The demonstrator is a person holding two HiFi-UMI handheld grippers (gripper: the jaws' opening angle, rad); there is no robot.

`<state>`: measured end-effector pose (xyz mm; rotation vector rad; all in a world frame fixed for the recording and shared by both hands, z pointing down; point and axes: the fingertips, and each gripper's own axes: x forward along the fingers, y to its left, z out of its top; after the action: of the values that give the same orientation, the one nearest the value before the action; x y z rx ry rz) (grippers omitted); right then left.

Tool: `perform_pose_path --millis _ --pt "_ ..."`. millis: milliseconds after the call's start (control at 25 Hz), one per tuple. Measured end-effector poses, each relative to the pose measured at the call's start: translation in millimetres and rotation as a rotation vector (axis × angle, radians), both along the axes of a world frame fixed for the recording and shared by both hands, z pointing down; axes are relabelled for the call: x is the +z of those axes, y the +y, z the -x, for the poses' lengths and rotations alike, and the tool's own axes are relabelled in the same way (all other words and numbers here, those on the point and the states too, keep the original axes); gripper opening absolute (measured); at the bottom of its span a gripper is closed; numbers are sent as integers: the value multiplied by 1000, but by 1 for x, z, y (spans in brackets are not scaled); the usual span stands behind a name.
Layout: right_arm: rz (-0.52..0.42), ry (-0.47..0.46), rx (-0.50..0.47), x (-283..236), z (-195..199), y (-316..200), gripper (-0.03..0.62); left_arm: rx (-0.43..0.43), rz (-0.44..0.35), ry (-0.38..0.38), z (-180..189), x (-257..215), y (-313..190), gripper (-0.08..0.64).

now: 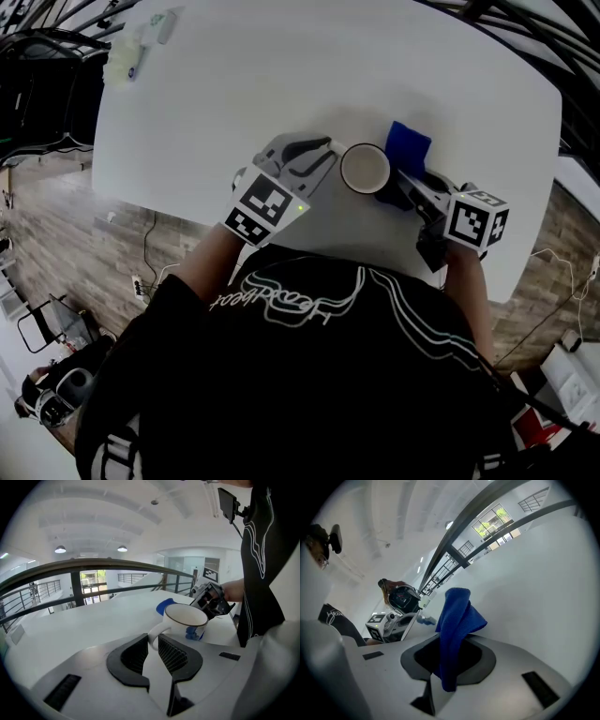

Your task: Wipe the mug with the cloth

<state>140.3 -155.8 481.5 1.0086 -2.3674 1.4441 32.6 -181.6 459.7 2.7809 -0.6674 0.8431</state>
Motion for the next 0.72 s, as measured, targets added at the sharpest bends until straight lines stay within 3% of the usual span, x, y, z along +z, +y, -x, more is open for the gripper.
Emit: perform_pose_path --millis 320,720 --pt "-93 -174 -29 -45 -16 -19 64 32 16 35 -1 2 -11 71" --pt "-147 -186 -209 -63 -5 -24 64 79 46 45 -15 0 -27 69"
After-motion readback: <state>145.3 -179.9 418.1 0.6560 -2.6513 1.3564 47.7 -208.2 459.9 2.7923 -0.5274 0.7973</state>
